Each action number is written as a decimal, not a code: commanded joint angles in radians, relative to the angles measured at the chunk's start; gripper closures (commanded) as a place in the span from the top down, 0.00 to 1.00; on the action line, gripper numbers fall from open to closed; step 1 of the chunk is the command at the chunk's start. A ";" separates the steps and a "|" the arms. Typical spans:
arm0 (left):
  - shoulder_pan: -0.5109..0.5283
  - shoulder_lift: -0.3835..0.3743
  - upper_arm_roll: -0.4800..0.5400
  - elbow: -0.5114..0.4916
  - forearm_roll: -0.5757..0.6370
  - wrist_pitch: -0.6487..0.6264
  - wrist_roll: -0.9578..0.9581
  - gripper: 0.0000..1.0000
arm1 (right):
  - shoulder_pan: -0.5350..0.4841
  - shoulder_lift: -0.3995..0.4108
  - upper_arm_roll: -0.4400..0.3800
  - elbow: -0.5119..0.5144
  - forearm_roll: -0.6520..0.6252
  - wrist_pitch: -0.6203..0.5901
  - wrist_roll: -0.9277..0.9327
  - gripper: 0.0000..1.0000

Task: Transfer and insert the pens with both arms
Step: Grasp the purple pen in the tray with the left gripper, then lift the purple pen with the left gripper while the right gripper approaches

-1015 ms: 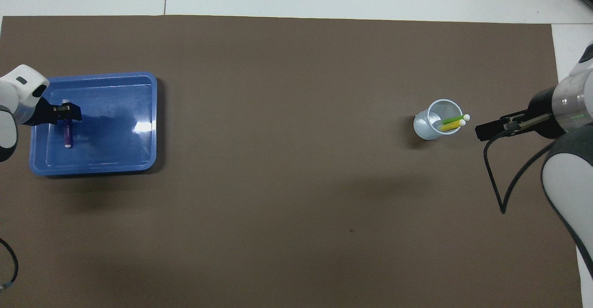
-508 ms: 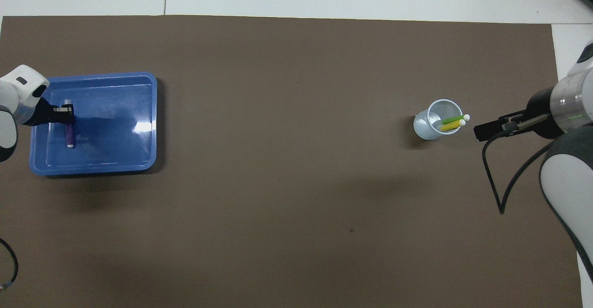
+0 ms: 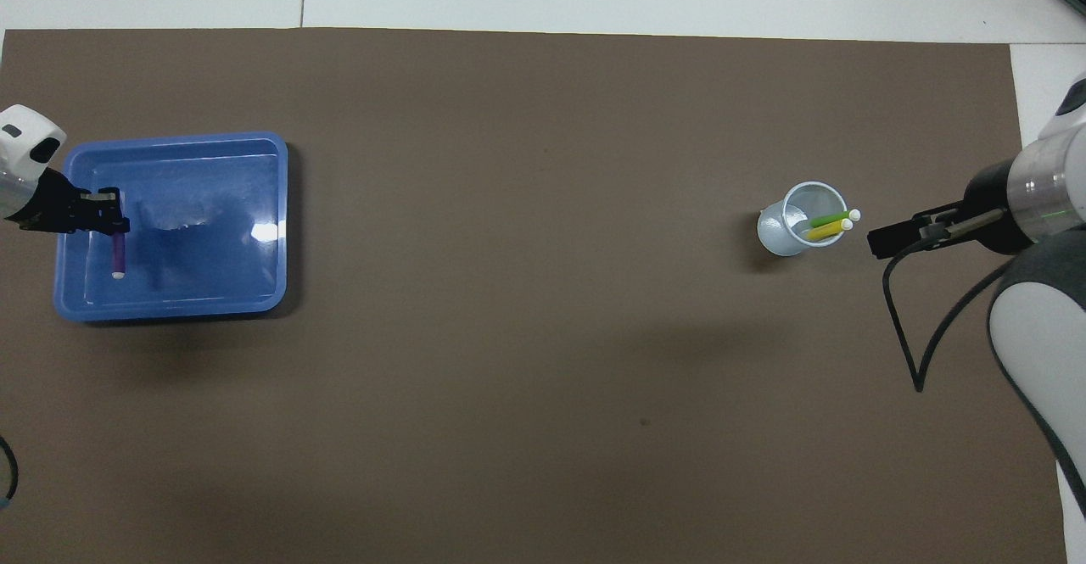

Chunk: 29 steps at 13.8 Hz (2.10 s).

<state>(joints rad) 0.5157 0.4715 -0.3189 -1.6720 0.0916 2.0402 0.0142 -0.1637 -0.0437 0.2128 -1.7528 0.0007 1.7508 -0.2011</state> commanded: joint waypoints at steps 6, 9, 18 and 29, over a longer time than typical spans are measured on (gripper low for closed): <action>-0.011 -0.011 -0.028 0.051 -0.075 -0.083 0.003 0.00 | -0.008 -0.015 0.008 -0.008 0.001 -0.008 0.016 1.00; -0.017 -0.013 -0.038 0.066 -0.157 -0.113 -0.007 0.00 | -0.008 -0.015 0.008 -0.008 0.001 -0.011 0.016 1.00; -0.057 -0.034 -0.084 0.086 -0.369 -0.238 -0.273 0.00 | -0.016 -0.015 0.005 -0.005 0.047 -0.007 0.012 1.00; -0.204 -0.062 -0.121 0.107 -0.593 -0.242 -0.713 0.00 | -0.008 -0.015 0.008 -0.008 0.114 0.000 0.043 1.00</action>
<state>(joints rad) 0.3471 0.4200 -0.4465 -1.5881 -0.4780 1.8099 -0.6159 -0.1633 -0.0442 0.2156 -1.7520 0.0716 1.7508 -0.1947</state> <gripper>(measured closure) 0.833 0.000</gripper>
